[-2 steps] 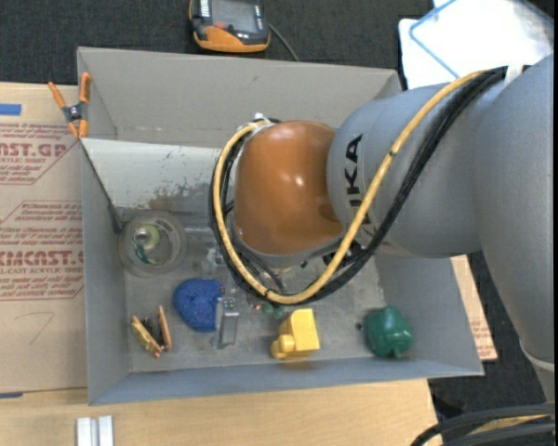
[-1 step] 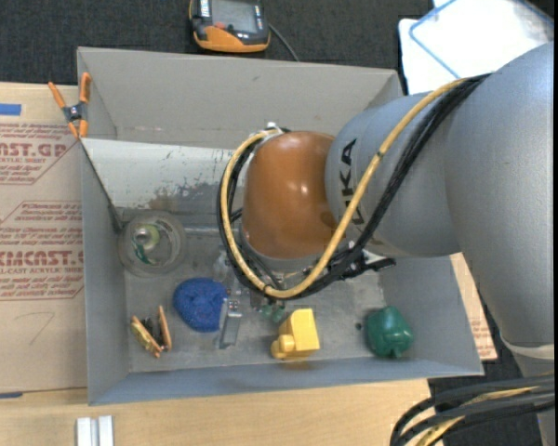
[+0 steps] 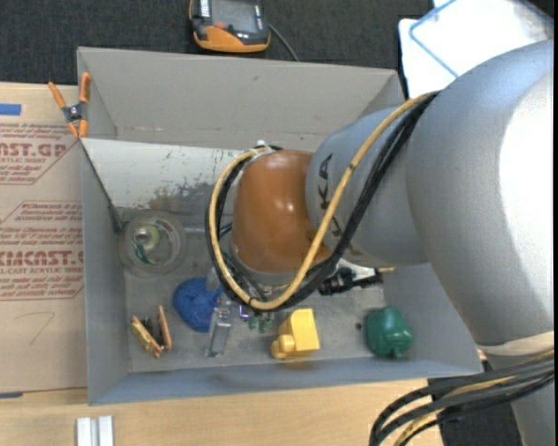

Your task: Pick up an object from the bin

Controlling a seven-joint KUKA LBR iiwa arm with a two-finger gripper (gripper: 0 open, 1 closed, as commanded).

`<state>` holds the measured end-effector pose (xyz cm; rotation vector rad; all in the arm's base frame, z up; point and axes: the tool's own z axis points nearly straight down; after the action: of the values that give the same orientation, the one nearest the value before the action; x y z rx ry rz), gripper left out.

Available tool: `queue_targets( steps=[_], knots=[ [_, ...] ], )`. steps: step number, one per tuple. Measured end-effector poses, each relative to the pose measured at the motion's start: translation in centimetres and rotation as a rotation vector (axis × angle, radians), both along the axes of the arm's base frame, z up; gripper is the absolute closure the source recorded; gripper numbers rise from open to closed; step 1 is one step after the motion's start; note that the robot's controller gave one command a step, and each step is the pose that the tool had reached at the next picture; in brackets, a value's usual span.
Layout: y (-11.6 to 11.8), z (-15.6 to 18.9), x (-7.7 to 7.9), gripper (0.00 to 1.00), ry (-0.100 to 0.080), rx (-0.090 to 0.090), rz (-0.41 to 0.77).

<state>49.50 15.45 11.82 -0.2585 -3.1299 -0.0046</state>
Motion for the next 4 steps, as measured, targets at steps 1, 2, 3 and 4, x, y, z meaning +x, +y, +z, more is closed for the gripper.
queue_targets(
  steps=[1,2,3,4],
  knots=[
    [0.8,-0.5,-0.8,0.00,0.000,0.001,-0.096],
    [-0.3,-4.8,-0.5,0.00,-0.003,0.002,-0.140],
    [-0.1,-4.7,-1.1,1.00,-0.005,0.004,-0.187],
    [-0.1,-4.7,-1.1,1.00,-0.005,0.004,-0.188]
  ],
)
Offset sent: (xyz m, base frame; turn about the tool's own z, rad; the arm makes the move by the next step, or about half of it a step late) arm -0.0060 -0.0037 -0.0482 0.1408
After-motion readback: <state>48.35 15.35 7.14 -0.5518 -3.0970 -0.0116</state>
